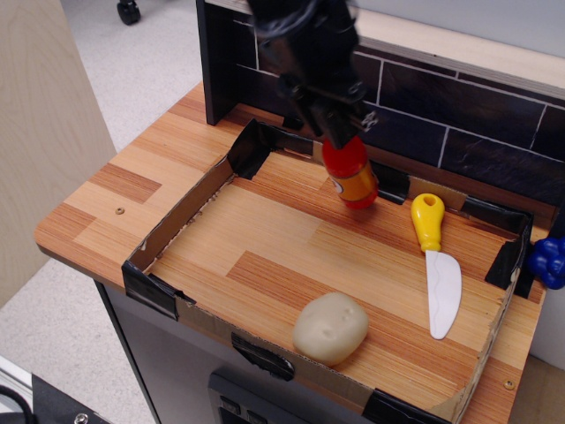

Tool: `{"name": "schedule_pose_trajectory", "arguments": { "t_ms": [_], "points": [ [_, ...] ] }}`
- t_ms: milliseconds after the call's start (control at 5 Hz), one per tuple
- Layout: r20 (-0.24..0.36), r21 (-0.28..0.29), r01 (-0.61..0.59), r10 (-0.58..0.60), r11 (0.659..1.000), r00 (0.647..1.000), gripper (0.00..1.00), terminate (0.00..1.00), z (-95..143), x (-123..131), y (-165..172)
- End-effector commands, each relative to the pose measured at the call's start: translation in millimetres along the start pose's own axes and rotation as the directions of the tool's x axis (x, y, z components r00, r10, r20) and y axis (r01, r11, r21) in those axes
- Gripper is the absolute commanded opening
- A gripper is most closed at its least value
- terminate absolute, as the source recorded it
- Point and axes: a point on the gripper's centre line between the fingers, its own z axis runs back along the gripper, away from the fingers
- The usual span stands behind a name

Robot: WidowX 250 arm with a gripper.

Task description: Topple hot sauce bottle

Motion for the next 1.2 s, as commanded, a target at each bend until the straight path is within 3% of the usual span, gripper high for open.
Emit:
{"name": "schedule_pose_trajectory", "arguments": {
  "t_ms": [0, 200, 400, 600, 800, 1000],
  "points": [
    [0.137, 0.109, -0.099, 0.083, 0.989, 0.987, 0.00, 0.00, -5.4, -4.9, 8.5],
    [0.134, 0.151, -0.211, 0.192, 0.966, 0.972, 0.00, 0.00, -17.3, -11.9, 10.1],
    [0.055, 0.162, -0.232, 0.226, 0.959, 0.972, 0.00, 0.00, -22.1, -22.3, 12.7],
    [-0.050, 0.162, -0.320, 0.332, 0.933, 0.942, 0.00, 0.00, -33.7, -46.4, 14.8],
    [-0.111, 0.167, -0.376, 0.396, 0.911, 0.911, 0.00, 0.00, -42.3, -69.3, 16.5],
    [-0.164, 0.134, -0.428, 0.446, 0.894, 0.880, 0.00, 0.00, -46.4, -80.4, 19.6]
  ]
}}
